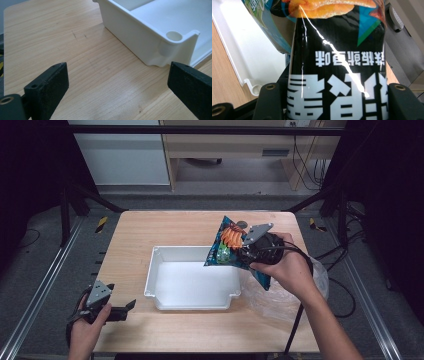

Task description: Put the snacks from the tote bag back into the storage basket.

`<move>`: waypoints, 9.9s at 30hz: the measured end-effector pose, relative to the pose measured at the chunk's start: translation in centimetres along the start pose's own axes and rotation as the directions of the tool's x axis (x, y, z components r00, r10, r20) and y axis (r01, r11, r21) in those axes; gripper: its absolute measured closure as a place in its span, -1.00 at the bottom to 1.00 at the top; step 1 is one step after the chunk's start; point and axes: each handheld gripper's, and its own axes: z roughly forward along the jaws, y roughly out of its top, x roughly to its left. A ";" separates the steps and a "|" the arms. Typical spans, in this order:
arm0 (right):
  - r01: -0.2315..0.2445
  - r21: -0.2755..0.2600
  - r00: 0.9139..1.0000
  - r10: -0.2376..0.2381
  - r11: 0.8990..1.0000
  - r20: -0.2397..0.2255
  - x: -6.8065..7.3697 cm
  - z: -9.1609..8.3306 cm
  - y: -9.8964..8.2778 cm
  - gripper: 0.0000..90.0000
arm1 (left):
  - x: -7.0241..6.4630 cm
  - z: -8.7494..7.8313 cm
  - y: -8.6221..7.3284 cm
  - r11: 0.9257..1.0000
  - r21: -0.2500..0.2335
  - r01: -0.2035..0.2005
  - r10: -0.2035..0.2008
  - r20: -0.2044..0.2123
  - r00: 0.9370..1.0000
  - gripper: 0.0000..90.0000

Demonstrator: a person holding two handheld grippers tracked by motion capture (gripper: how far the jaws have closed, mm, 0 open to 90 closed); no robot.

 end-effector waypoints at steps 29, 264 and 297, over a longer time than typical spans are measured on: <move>0.029 -0.063 0.999 -0.032 0.998 -0.044 0.3 1.9 2.6 -0.07 | -0.1 0.0 0.1 0.999 0.007 -0.035 0.035 -0.021 0.999 -0.93; 0.202 0.044 0.944 -0.183 0.978 -0.276 7.9 15.6 6.6 -0.07 | 1.4 -0.4 -0.1 1.000 0.012 -0.017 0.017 -0.032 0.999 -0.92; 0.186 0.058 0.944 -0.161 0.981 -0.289 7.8 16.4 6.1 -0.09 | 1.3 -0.4 -0.1 1.000 0.016 -0.021 0.021 -0.029 0.999 -0.93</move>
